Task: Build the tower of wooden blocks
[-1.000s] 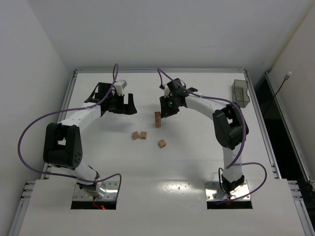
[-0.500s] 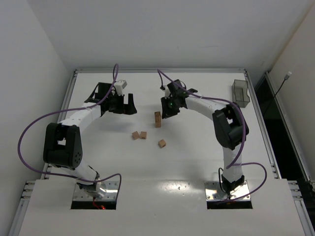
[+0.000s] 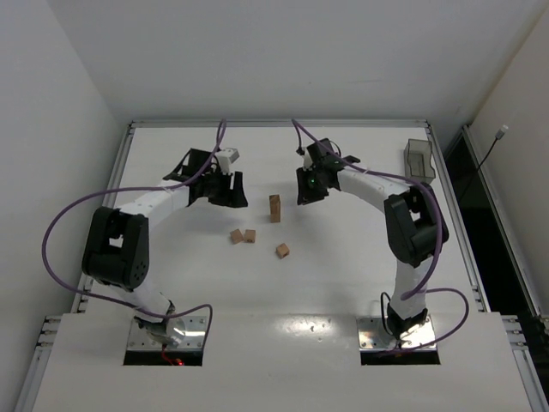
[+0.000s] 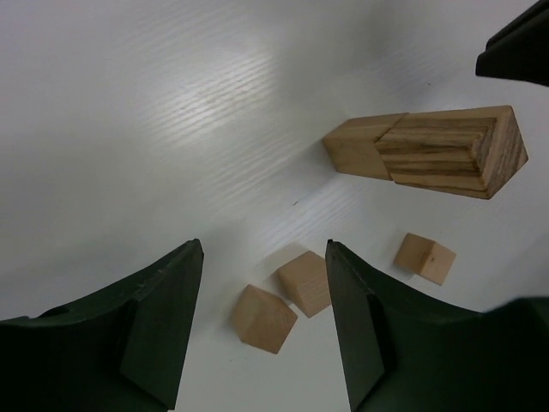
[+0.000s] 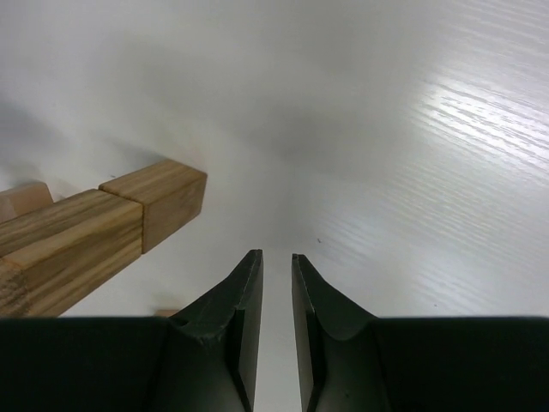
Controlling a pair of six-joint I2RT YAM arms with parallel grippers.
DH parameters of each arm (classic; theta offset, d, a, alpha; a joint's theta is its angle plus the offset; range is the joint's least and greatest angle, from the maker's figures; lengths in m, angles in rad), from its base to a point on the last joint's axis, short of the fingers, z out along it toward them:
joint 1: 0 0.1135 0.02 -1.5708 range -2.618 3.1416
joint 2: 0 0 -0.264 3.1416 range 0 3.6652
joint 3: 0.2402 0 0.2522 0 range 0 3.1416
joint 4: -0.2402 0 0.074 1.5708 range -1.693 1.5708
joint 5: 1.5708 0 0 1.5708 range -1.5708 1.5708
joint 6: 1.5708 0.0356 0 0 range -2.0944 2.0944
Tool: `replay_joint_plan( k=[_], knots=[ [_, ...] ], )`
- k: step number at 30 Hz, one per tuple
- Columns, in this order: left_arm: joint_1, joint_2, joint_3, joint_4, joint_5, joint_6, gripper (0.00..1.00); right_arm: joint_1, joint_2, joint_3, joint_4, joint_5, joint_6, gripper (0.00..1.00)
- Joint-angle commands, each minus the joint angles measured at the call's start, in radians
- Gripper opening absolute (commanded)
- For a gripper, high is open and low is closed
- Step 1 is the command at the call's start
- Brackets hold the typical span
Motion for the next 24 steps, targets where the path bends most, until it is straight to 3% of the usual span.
replay_joint_plan(
  k=[1,10,11,12,24],
  knots=[
    [-0.038,0.063,0.052,0.020,0.020,-0.029,0.55,-0.013,-0.055,-0.014,0.031,0.019,0.006,0.17],
    [-0.068,0.182,0.156,-0.012,0.030,-0.059,0.55,-0.054,-0.085,-0.055,0.042,0.019,0.006,0.19],
    [-0.068,0.211,0.167,-0.012,0.030,-0.059,0.64,-0.054,-0.085,-0.055,0.042,0.010,0.006,0.19],
    [-0.078,0.221,0.178,-0.012,0.030,-0.059,0.67,-0.063,-0.085,-0.055,0.042,0.010,0.006,0.19],
    [-0.118,0.264,0.209,-0.023,0.048,-0.059,0.67,-0.073,-0.085,-0.055,0.042,0.000,-0.003,0.19]
  ],
)
